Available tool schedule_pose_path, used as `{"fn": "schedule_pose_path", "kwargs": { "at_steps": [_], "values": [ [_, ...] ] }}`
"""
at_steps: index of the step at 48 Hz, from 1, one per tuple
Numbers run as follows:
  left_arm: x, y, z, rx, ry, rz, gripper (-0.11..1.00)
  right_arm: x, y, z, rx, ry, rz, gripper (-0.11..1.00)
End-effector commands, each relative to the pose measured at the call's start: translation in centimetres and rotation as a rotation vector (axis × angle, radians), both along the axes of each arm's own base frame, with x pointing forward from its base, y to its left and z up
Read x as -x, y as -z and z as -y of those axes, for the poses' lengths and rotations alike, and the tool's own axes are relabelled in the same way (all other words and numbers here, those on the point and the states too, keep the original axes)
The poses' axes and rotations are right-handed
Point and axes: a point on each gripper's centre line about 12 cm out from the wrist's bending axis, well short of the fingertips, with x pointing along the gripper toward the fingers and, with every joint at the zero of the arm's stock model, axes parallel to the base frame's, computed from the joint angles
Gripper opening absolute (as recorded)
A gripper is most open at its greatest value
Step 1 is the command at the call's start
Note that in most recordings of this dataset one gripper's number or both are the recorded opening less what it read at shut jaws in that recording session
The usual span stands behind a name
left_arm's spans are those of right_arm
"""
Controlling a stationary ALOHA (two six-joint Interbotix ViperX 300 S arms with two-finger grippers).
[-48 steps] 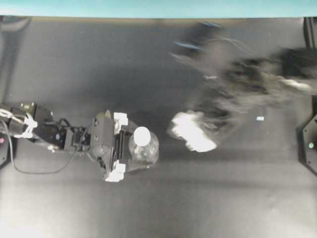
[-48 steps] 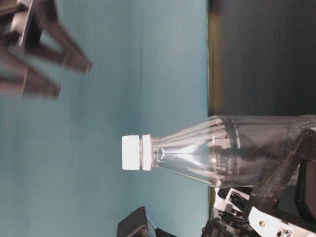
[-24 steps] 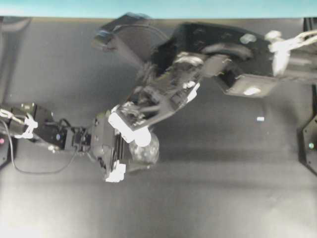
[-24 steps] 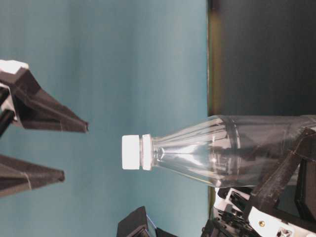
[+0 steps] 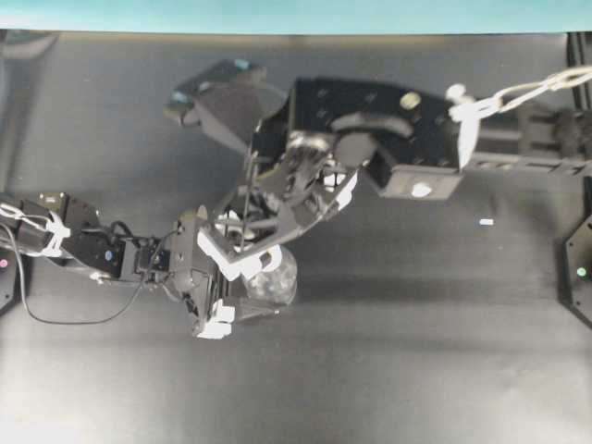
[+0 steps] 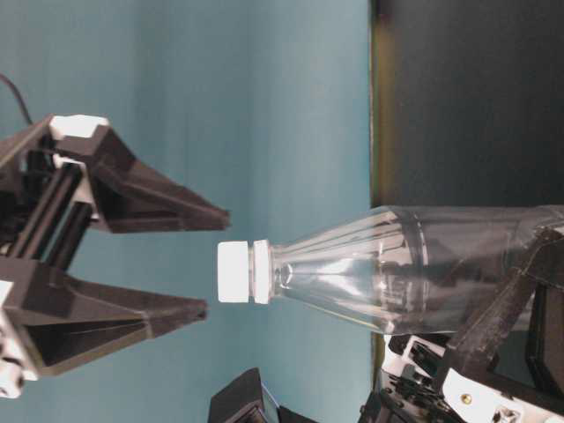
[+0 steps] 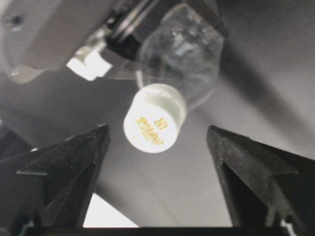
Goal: Open the bottle cap by holding the bottle with the left arm and twisting the cap with the right arm.
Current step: 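Align the right gripper around the white cap and close it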
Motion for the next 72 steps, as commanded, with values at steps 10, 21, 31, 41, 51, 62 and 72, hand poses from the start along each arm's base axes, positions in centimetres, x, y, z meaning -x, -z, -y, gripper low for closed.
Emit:
{"fn": "schedule_pose_path", "kwargs": {
  "at_steps": [10, 21, 31, 41, 51, 62, 72],
  "values": [
    [-0.2, 0.1, -0.4, -0.001, -0.011, -0.023, 0.83, 0.0, 0.2, -0.5, 0.008, -0.004, 0.01, 0.67],
    [-0.3, 0.1, -0.5, -0.004, -0.012, -0.024, 0.83, 0.0, 0.3, -0.6, 0.009, -0.018, 0.007, 0.37],
    [-0.2, 0.2, -0.7, -0.004, -0.016, -0.029, 0.83, 0.0, 0.2, -0.7, 0.019, -0.062, 0.017, 0.37],
    [0.1, 1.0, -0.7, -0.004, -0.016, -0.05, 0.83, -0.2, 0.1, -1.2, 0.059, -0.243, 0.056, 0.37],
    [0.2, 1.0, -0.7, -0.005, -0.018, -0.055, 0.83, -0.4, -0.1, -1.8, 0.11, -0.464, 0.095, 0.37],
    [0.4, 1.2, -0.7, 0.001, -0.02, -0.062, 0.83, 0.1, 0.0, -1.9, 0.155, -0.711, 0.096, 0.37],
    [0.6, 1.3, -0.7, 0.001, -0.02, -0.069, 0.83, -0.1, -0.2, -2.3, 0.209, -0.96, 0.148, 0.37]
  ]
}}
